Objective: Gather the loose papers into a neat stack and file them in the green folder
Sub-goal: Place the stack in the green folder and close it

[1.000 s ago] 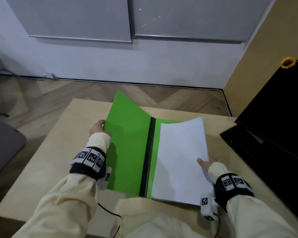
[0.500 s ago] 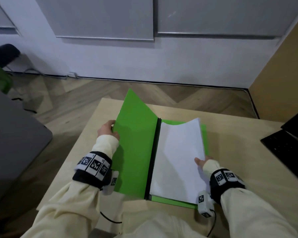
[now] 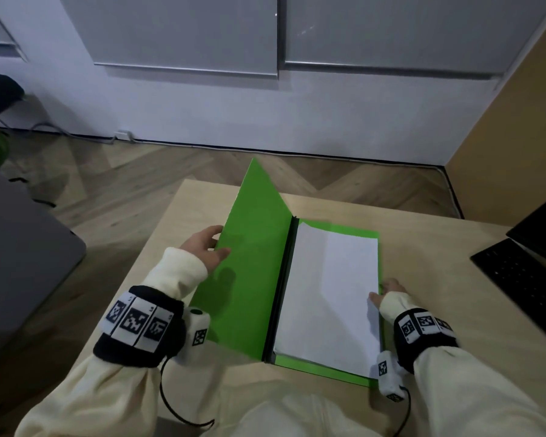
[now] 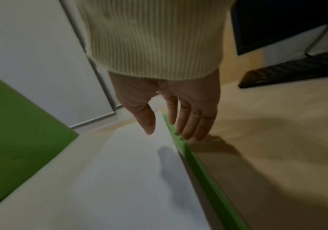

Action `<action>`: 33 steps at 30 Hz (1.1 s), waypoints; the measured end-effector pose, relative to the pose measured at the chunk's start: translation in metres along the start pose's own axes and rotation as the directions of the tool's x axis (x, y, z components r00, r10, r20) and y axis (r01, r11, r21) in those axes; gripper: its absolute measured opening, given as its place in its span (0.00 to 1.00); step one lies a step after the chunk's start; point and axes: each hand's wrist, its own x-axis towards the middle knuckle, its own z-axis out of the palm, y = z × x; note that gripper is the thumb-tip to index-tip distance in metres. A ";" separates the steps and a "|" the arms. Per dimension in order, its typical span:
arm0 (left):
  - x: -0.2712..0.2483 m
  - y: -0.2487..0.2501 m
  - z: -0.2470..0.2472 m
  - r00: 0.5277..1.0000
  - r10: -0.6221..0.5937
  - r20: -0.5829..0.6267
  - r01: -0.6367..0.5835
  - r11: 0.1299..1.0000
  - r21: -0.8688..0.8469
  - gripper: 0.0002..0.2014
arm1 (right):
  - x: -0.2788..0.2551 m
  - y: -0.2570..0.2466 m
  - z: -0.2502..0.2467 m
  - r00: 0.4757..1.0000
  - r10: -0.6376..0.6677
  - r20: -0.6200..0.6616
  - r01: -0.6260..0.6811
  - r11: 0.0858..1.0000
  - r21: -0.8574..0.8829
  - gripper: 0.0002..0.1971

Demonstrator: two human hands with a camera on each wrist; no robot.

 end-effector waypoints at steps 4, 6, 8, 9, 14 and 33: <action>-0.027 0.018 0.007 0.999 0.031 0.034 -0.029 0.998 -0.057 0.26 | -0.020 -0.039 -0.025 0.966 -0.239 -0.097 0.255 0.946 0.200 0.16; -0.043 0.031 0.017 0.994 0.080 0.071 -0.074 0.994 -0.082 0.26 | -0.039 -0.070 -0.037 0.911 -0.399 -0.100 0.410 0.860 0.305 0.08; -0.060 0.047 0.032 0.986 0.118 0.117 -0.106 0.988 -0.110 0.27 | -0.062 -0.094 -0.048 0.849 -0.521 -0.089 0.510 0.763 0.398 0.06; -0.067 0.054 0.042 0.979 0.132 0.152 -0.110 0.983 -0.147 0.27 | -0.075 -0.103 -0.052 0.823 -0.563 -0.070 0.533 0.726 0.434 0.07; -0.078 0.071 0.100 0.878 0.246 0.411 -0.180 0.965 -0.193 0.24 | -0.106 -0.095 -0.067 0.796 -0.598 0.093 0.498 0.734 0.462 0.18; 0.010 -0.053 0.203 0.938 -0.321 0.134 0.313 0.947 0.073 0.19 | -0.043 0.092 -0.024 0.939 0.067 0.338 -0.025 0.991 -0.128 0.25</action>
